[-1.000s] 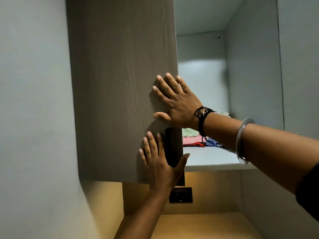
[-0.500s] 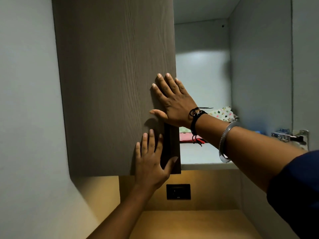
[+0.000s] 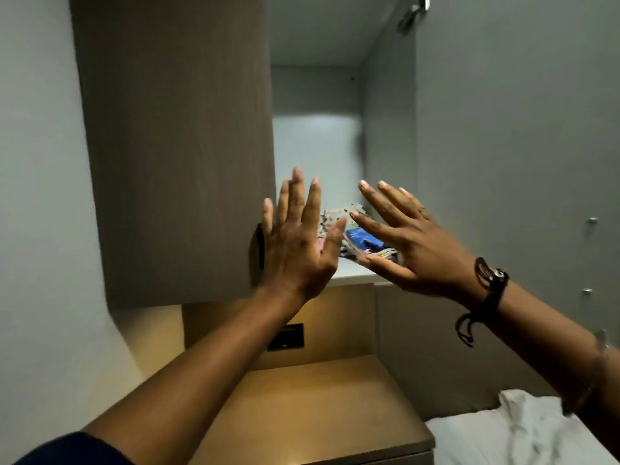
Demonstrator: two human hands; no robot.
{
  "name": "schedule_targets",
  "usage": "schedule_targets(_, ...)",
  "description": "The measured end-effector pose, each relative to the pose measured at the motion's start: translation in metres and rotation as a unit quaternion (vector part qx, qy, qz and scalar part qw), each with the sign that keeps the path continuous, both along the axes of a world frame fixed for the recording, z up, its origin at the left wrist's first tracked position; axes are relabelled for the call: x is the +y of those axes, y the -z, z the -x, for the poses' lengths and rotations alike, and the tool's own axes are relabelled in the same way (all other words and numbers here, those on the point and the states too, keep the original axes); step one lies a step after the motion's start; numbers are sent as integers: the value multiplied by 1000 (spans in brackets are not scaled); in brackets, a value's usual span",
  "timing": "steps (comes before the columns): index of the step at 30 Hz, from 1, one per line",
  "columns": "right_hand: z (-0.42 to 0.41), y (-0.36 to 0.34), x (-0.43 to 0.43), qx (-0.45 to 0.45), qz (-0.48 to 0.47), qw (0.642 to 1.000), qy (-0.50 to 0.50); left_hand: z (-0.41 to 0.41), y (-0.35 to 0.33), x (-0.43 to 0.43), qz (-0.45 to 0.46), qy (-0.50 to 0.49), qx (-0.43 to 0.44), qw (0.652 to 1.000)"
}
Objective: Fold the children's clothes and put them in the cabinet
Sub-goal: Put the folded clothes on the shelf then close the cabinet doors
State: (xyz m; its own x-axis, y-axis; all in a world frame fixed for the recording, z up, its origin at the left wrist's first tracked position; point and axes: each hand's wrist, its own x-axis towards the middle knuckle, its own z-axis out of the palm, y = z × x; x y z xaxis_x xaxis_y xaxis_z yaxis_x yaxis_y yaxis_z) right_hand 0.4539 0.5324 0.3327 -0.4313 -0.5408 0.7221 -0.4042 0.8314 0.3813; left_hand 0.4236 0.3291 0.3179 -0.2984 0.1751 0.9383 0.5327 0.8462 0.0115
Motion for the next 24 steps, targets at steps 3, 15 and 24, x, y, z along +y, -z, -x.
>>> schedule_targets(3, -43, 9, 69, 77, 9, 996, 35, -40, -31, 61, 123, 31, 83, 988)
schedule_targets(15, -36, 112, 247, -117, 528, 835, -99, -79, -90, 323, 259, -50, 90, 960)
schedule_targets(24, -6, 137, 172, -355, 537, 691, -328, -82, -70, 289, 218, -252, 130, 934)
